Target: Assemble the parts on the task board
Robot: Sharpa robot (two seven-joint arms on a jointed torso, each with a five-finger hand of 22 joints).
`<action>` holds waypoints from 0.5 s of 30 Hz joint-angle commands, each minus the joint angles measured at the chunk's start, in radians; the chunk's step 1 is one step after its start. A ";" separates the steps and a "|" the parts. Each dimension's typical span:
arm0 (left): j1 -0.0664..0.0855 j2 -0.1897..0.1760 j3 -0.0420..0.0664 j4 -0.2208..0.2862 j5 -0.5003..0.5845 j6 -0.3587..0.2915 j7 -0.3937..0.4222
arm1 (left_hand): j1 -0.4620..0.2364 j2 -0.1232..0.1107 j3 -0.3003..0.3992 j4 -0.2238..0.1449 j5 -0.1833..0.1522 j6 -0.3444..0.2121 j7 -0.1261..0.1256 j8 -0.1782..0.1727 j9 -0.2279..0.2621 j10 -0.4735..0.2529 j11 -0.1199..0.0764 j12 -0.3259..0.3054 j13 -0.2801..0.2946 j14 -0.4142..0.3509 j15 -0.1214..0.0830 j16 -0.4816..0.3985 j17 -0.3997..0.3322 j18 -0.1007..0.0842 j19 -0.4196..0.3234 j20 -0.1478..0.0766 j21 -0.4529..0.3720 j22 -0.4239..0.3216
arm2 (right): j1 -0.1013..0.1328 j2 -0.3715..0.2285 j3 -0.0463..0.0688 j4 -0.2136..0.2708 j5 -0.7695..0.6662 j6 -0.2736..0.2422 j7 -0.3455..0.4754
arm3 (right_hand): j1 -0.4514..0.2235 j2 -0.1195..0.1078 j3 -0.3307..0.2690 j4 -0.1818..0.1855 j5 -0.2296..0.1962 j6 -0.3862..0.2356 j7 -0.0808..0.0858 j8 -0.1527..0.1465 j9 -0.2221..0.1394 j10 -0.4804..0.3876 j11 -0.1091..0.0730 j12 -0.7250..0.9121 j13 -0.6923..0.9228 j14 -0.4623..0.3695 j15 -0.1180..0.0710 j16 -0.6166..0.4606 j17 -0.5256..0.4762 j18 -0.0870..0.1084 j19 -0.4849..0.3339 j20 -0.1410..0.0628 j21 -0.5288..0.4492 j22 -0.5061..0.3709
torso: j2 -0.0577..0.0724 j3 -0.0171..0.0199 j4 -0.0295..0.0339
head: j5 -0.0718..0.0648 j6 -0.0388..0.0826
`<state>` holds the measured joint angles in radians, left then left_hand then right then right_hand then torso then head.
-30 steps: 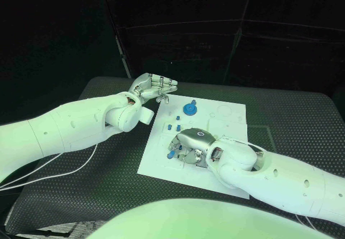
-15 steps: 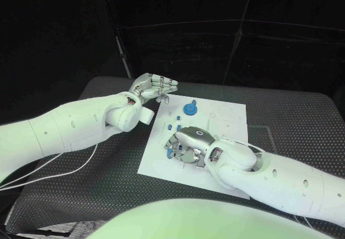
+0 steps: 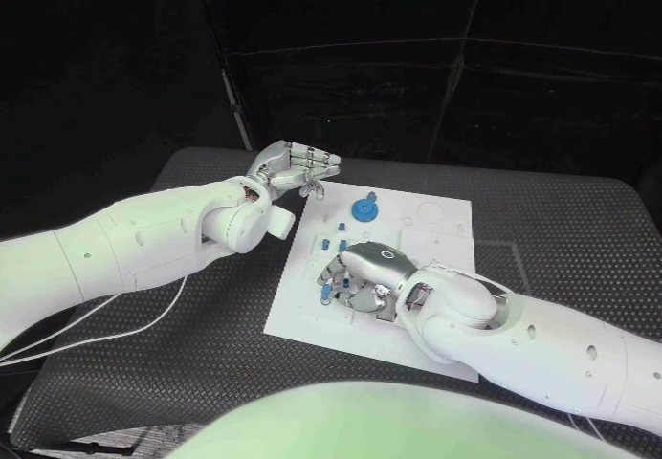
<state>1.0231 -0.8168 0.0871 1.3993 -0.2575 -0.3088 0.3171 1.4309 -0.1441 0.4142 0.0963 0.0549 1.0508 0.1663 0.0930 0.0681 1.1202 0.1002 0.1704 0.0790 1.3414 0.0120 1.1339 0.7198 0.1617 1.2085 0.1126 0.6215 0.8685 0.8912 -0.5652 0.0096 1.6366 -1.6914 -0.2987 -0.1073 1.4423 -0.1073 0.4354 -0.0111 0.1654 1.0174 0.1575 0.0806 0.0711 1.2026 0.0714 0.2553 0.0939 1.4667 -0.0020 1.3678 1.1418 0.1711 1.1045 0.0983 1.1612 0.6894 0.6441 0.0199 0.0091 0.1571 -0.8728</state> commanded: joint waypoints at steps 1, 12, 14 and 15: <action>0.002 0.000 0.001 0.001 0.004 0.010 0.001 | 0.000 0.011 -0.002 -0.005 -0.003 -0.004 0.002 0.001 0.000 -0.007 0.000 0.007 -0.001 -0.007 0.001 -0.005 -0.001 0.021 -0.005 0.001 -0.002 -0.002 | 0.001 -0.006 0.000 0.005 0.001 -0.016 0.001 | -0.003 -0.006 0.002 -0.005 0.002 0.008 0.000 0.000 -0.001 0.005 0.001 -0.004 0.000 0.031 -0.007 0.002 -0.001 -0.011 0.002 -0.001 0.001 -0.001 | -0.001 0.0003 -0.0007 | -0.002 0.000; 0.002 0.001 0.001 -0.002 0.004 0.009 0.001 | 0.000 0.011 -0.002 -0.005 -0.003 -0.004 0.002 0.001 0.000 -0.007 0.000 0.007 -0.001 -0.007 0.001 -0.005 -0.001 0.021 -0.005 0.001 -0.002 -0.002 | 0.001 -0.004 0.000 0.005 0.008 0.006 0.001 | -0.013 0.002 0.000 -0.008 -0.009 0.057 -0.006 0.016 0.004 0.022 -0.003 -0.016 0.002 0.031 -0.009 0.001 -0.003 -0.011 -0.001 -0.001 0.003 0.000 | 0.000 0.0002 0.0019 | -0.004 0.000; 0.002 0.001 0.001 -0.002 0.004 0.009 0.001 | 0.000 0.011 -0.002 -0.005 -0.003 -0.004 0.002 0.001 0.000 -0.007 0.000 0.007 -0.001 -0.007 0.001 -0.005 -0.001 0.021 -0.005 0.001 -0.002 -0.002 | 0.001 -0.003 0.000 0.004 0.010 0.009 0.002 | -0.016 0.003 -0.001 -0.008 -0.012 0.063 -0.008 0.017 0.004 0.025 -0.005 -0.018 0.002 0.030 -0.010 0.001 -0.004 -0.011 -0.001 -0.002 0.003 0.001 | 0.000 -0.0006 0.0003 | -0.003 0.000; 0.002 0.001 0.001 -0.002 0.004 0.009 0.001 | 0.000 0.011 -0.002 -0.005 -0.003 -0.004 0.002 0.001 0.000 -0.007 0.000 0.007 -0.001 -0.007 0.001 -0.005 -0.001 0.021 -0.005 0.001 -0.002 -0.002 | 0.001 -0.003 0.000 0.004 0.011 0.011 0.002 | -0.016 0.003 -0.001 -0.008 -0.012 0.065 -0.008 0.018 0.004 0.026 -0.005 -0.018 0.003 0.030 -0.011 0.001 -0.005 -0.011 -0.001 -0.002 0.003 0.001 | 0.000 -0.0007 0.0002 | -0.003 0.000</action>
<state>1.0231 -0.8160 0.0871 1.3968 -0.2574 -0.3081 0.3152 1.4309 -0.1441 0.4142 0.0963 0.0549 1.0508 0.1663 0.0930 0.0681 1.1203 0.1002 0.1704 0.0790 1.3401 0.0107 1.1339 0.7193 0.1618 1.2084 0.1126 0.6215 0.8686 0.8912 -0.5695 0.0096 1.6391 -1.6869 -0.2962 -0.1093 1.4365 -0.1016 0.4351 -0.0169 0.1594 1.0748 0.1470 0.0954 0.0745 1.2223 0.0660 0.2435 0.0951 1.4630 -0.0055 1.3678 1.1381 0.1711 1.1045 0.0983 1.1612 0.6894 0.6440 0.0201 0.0104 0.1530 -0.8728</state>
